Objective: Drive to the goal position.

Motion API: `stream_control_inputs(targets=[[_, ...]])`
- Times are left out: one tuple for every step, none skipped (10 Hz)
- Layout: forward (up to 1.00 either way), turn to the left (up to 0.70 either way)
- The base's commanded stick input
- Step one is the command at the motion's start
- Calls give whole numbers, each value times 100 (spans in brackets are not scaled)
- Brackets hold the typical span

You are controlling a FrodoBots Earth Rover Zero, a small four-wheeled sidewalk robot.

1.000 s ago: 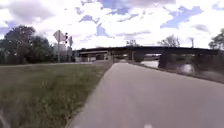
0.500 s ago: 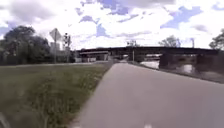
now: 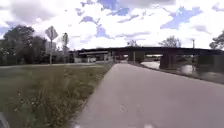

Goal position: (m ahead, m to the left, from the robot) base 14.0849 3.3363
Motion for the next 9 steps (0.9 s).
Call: stream_control_inputs(targets=[[100,0],[100,-24],[100,-27],[100,-27],[100,-27],[100,-27],[100,-5],[100,0],[100,0]])
